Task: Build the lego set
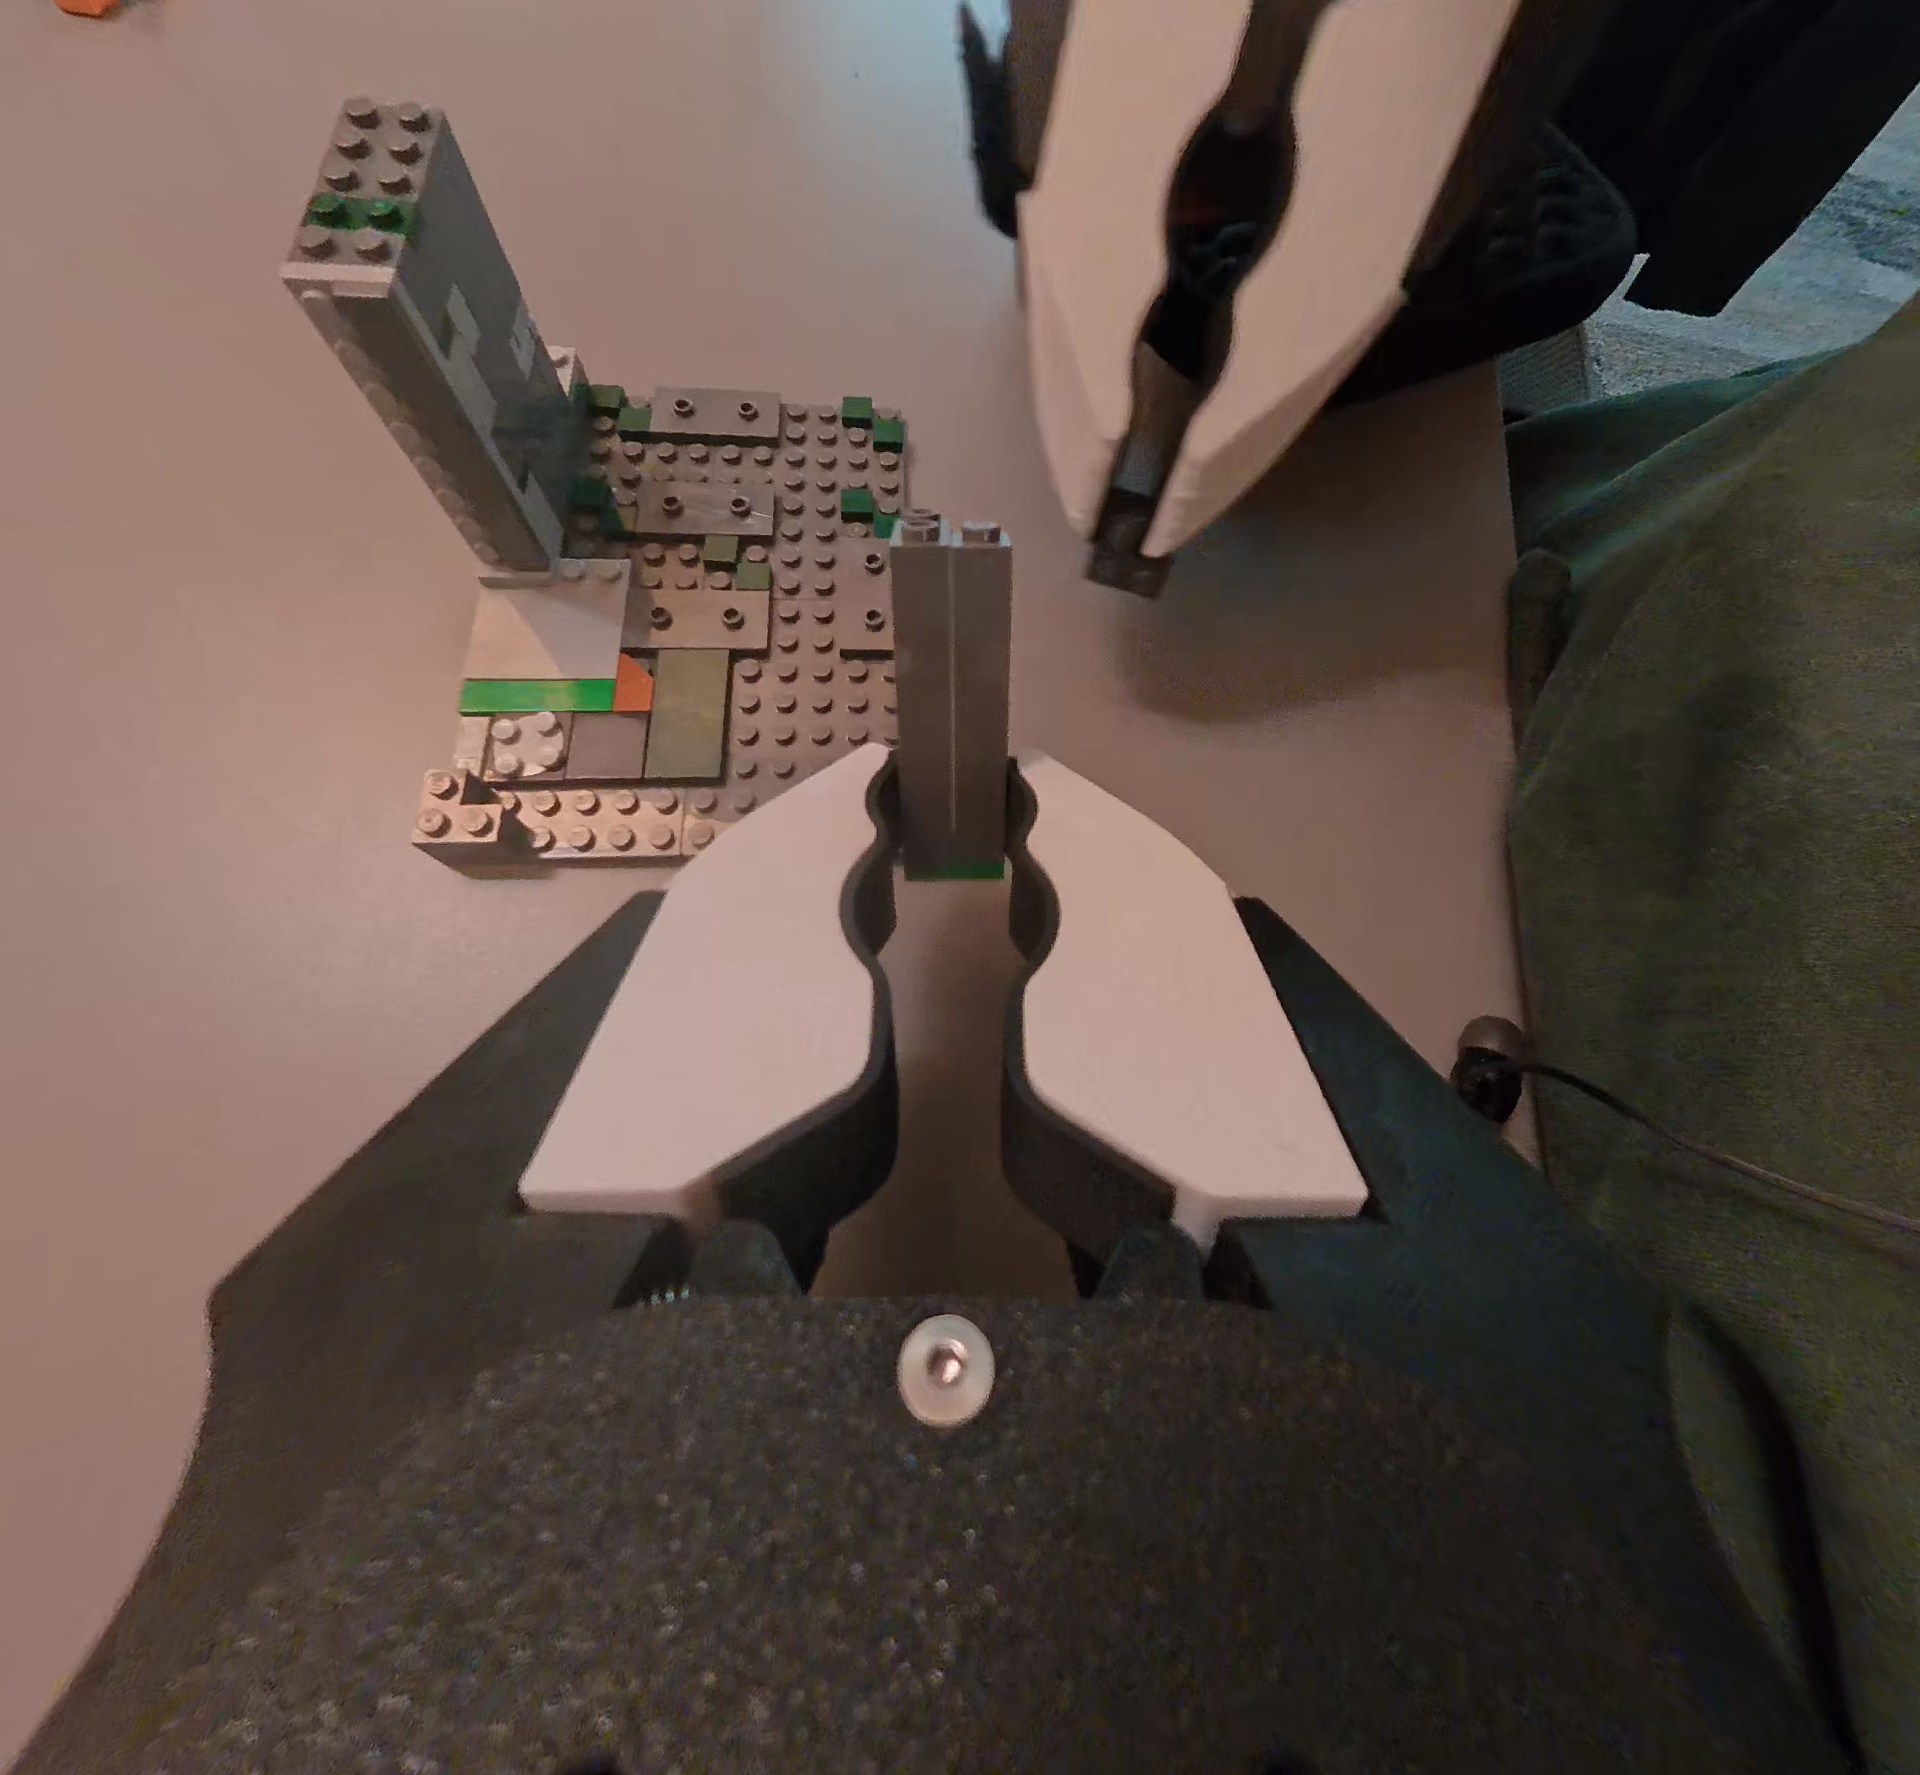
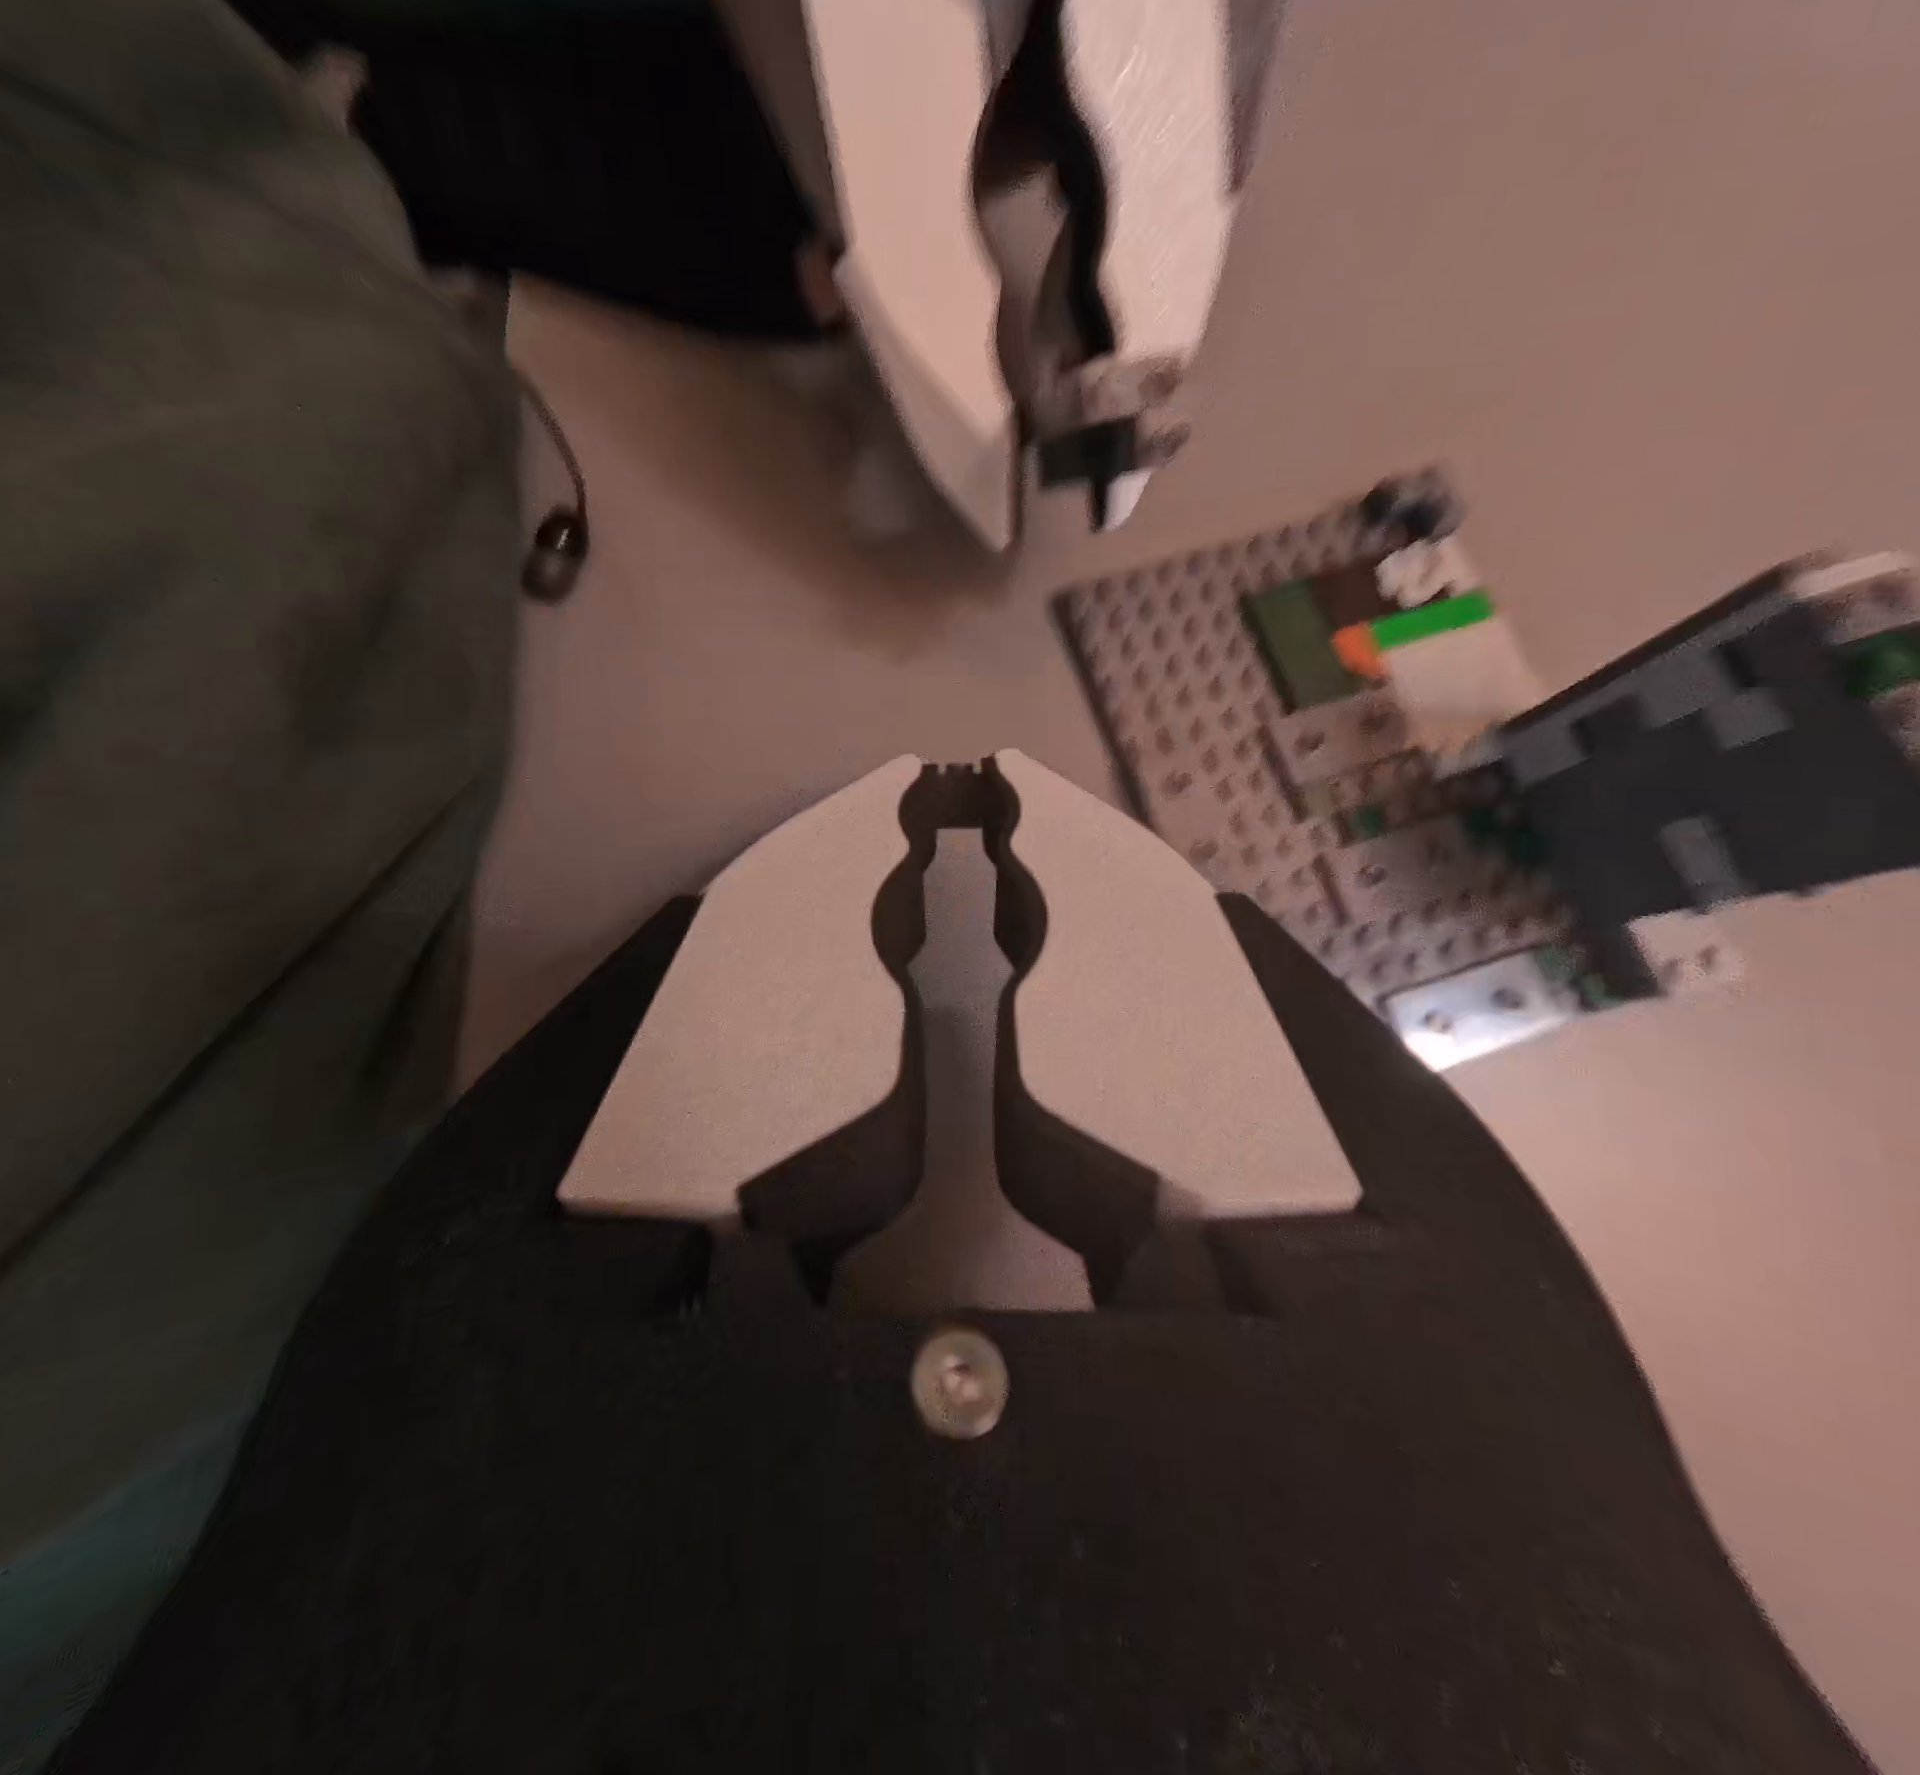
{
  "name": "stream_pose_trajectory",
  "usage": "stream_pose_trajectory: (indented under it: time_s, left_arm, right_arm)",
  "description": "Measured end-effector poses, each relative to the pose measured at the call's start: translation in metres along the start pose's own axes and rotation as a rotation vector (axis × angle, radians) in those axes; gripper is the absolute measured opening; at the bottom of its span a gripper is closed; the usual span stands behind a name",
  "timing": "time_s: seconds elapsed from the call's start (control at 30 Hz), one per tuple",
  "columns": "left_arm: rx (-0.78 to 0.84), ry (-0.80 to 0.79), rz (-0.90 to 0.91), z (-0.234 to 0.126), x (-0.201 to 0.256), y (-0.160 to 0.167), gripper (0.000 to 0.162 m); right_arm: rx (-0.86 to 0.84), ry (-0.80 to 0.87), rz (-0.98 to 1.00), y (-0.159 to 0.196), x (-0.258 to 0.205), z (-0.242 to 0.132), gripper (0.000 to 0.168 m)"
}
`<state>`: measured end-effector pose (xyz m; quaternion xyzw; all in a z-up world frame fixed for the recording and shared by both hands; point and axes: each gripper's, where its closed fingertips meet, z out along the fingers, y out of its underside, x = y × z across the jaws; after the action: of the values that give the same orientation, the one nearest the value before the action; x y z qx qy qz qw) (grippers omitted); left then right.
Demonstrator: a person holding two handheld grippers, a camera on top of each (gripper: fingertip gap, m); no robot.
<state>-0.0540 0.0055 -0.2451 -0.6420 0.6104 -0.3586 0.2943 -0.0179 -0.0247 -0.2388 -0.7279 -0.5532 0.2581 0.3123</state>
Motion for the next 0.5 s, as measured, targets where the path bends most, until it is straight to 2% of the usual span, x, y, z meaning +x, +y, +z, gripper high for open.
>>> stream_pose_trajectory:
  time_s: [0.1,0.23,0.5]
  left_arm:
    - [-0.006,-0.001,-0.001,0.001,0.000,0.001,0.017]
    - [0.003,-0.011,-0.006,-0.001,-0.002,0.000,0.017]
    - [0.001,0.007,-0.044,0.000,-0.004,0.001,0.017]
  right_arm:
    - [0.125,0.020,0.002,-0.011,0.019,0.008,0.007]
    - [0.056,0.023,-0.097,0.011,0.032,0.026,0.008]
    - [0.012,-0.009,-0.146,0.034,0.030,0.004,0.008]
